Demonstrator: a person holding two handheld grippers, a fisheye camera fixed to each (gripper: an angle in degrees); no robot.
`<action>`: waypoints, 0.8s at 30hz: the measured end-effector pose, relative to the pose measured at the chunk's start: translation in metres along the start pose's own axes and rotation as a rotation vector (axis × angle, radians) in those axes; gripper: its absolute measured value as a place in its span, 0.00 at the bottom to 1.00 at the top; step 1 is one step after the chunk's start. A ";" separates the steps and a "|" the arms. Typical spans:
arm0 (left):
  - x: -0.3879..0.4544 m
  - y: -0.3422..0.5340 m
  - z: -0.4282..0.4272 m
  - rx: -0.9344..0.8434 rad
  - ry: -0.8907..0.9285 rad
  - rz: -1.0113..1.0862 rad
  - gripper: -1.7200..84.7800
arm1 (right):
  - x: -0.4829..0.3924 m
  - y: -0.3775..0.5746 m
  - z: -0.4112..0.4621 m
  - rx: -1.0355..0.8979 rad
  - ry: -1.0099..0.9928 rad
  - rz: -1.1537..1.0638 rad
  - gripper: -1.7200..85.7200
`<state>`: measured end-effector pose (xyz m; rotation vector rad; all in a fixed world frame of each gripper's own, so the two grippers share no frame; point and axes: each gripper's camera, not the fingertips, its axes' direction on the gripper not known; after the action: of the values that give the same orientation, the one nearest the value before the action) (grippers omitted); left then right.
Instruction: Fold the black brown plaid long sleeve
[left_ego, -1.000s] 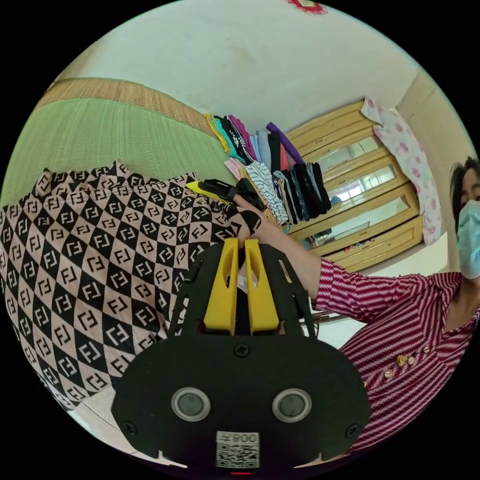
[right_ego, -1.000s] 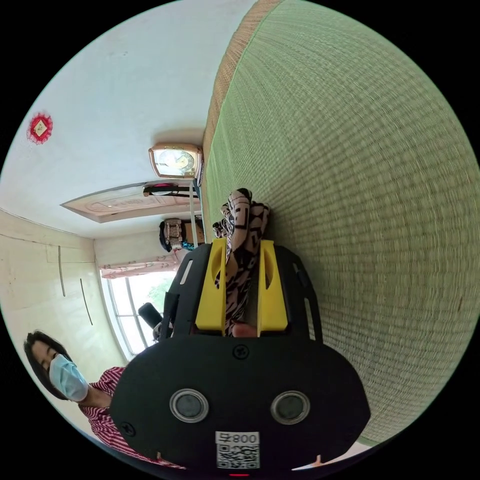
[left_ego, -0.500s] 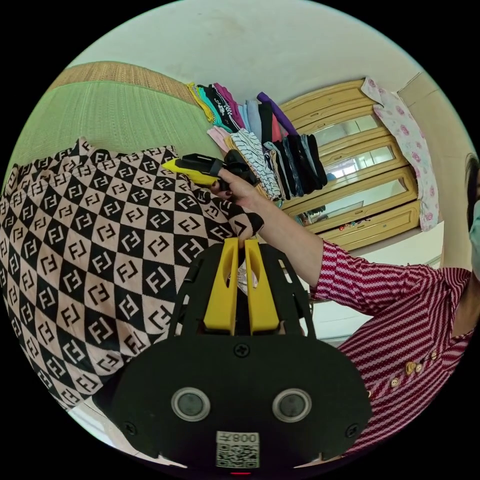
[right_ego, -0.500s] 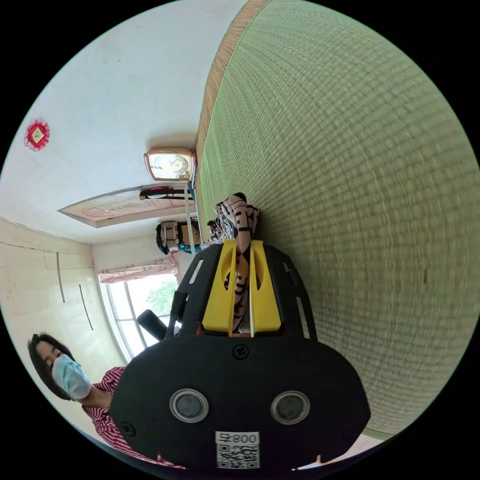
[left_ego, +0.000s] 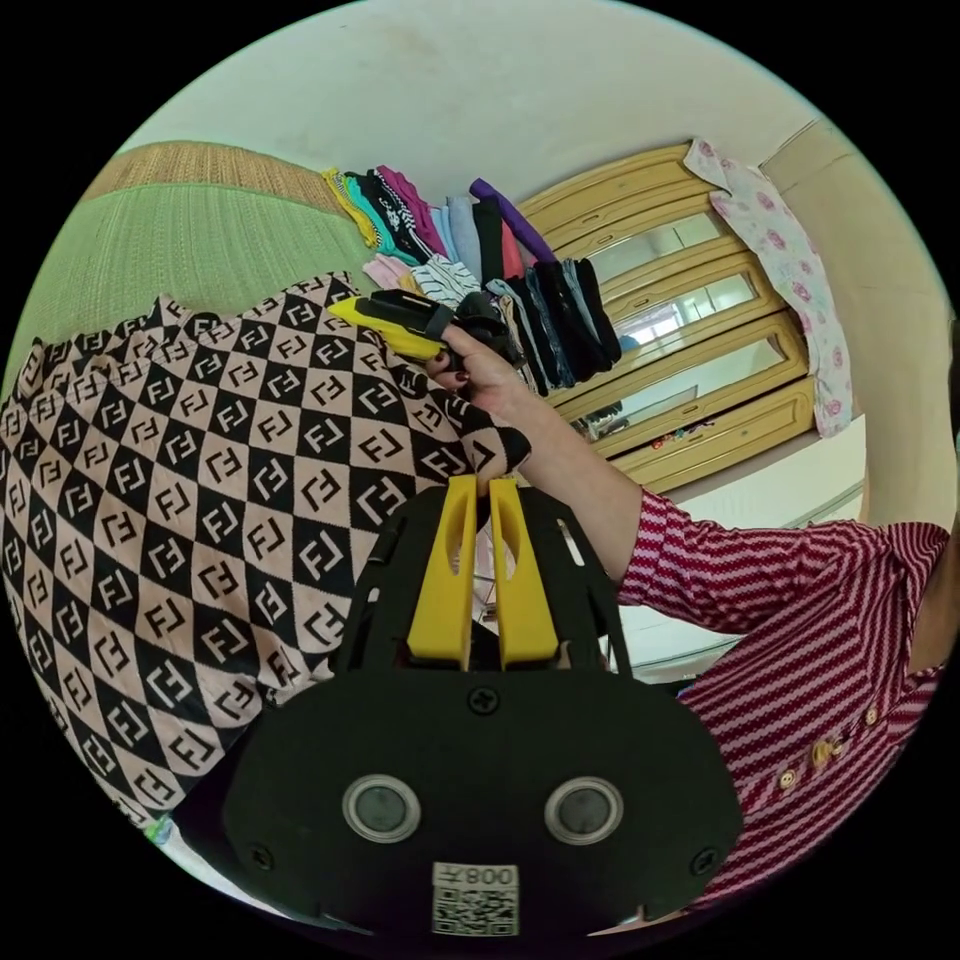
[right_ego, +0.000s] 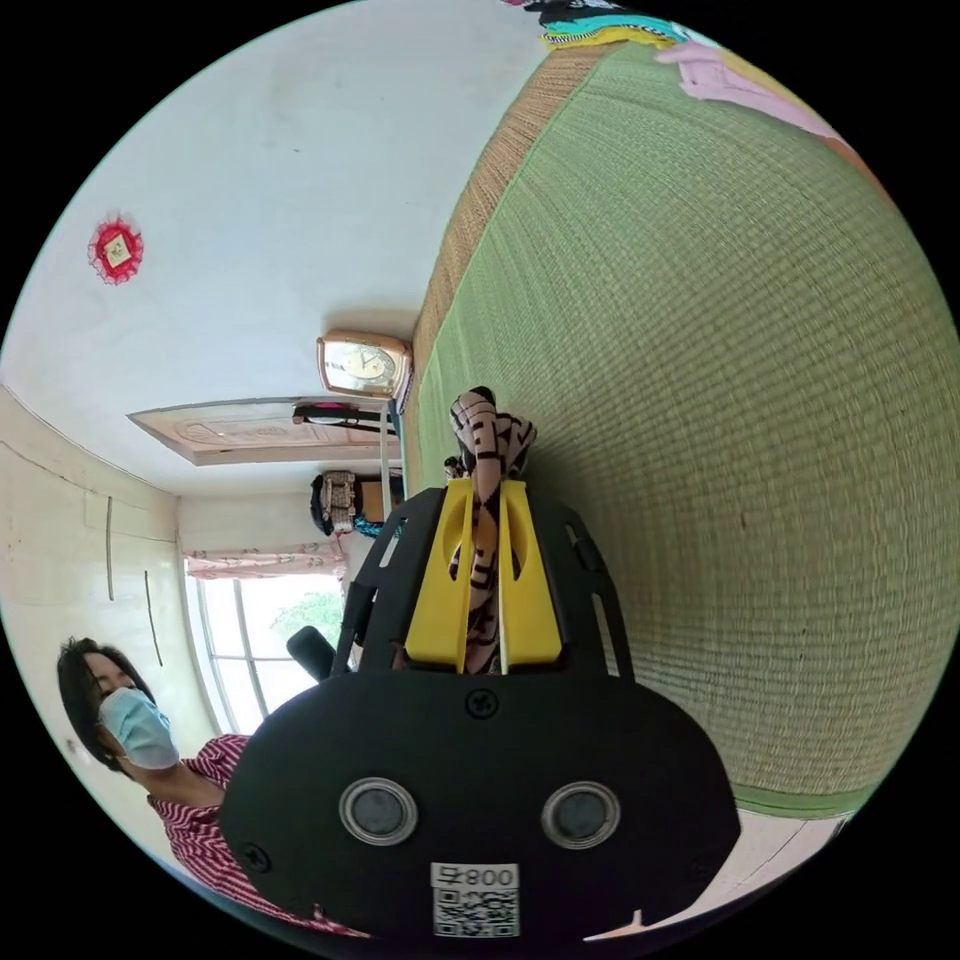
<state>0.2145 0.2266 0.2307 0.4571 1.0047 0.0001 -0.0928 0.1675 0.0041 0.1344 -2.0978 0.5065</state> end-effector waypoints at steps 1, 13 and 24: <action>0.001 0.002 -0.007 0.008 0.001 0.002 0.04 | -0.009 0.003 0.005 0.004 -0.008 -0.012 0.05; 0.001 0.075 -0.179 0.266 0.001 -0.068 0.04 | -0.146 0.035 0.115 -0.017 -0.038 -0.203 0.06; -0.038 0.169 -0.312 0.514 0.018 -0.263 0.04 | -0.239 0.061 0.280 -0.136 0.085 -0.295 0.06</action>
<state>-0.0248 0.4867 0.1836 0.7886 1.0747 -0.5003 -0.1981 0.0854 -0.3445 0.3313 -1.9784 0.1882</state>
